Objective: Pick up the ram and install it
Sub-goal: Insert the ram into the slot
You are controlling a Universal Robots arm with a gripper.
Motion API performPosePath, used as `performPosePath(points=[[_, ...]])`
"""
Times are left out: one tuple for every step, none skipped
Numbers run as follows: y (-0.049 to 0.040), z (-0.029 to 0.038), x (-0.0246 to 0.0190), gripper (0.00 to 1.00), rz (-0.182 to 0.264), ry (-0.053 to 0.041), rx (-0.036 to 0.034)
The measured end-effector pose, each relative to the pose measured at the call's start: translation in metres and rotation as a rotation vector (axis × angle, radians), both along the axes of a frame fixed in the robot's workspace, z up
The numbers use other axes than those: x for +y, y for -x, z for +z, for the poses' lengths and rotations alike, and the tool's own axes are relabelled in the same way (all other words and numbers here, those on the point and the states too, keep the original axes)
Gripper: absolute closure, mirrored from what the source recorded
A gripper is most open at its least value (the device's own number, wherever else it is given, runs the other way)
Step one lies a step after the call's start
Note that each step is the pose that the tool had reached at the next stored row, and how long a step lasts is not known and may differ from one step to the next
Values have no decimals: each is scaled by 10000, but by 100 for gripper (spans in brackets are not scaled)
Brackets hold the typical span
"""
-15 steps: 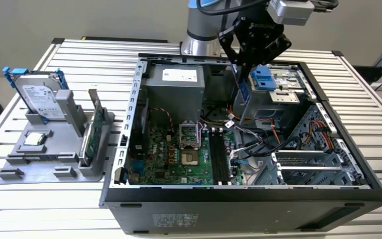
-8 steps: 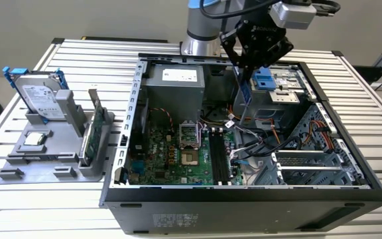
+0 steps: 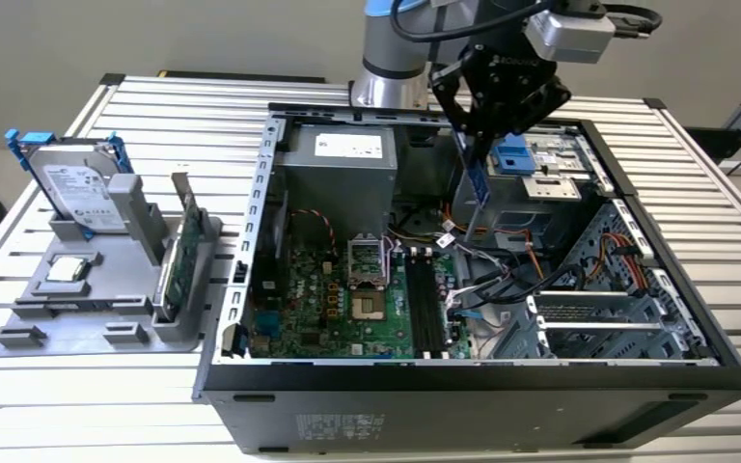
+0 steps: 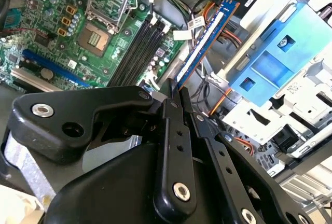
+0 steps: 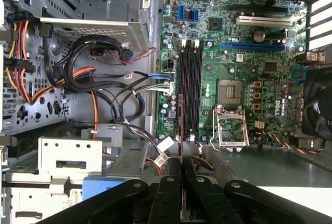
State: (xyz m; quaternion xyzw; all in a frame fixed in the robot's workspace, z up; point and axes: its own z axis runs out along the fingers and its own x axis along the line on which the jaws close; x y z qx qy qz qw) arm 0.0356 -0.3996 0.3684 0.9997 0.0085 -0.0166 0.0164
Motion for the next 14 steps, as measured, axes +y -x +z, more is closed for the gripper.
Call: performPosePath(points=[[-3, -3, 0, 100, -4, 0, 0], [-5, -6, 0, 100, -8, 1, 0], [-8, -9, 0, 100, -11, 1, 0], [-10, -12, 0, 100, -15, 0, 0], [-13, -16, 0, 100, -18, 0, 0], [-15, -19, 0, 100, -21, 0, 0], [-17, -22, 0, 100, -24, 0, 0], [-20, -25, 0, 100, -27, 1, 0], [-22, -28, 0, 100, -30, 0, 0], [-24, -31, 0, 100, -33, 0, 0], [-26, -34, 0, 100, -35, 0, 0], [-28, -37, 0, 100, -38, 1, 0], [-31, -40, 0, 100, -40, 0, 0], [-33, -42, 0, 100, -43, 1, 0]])
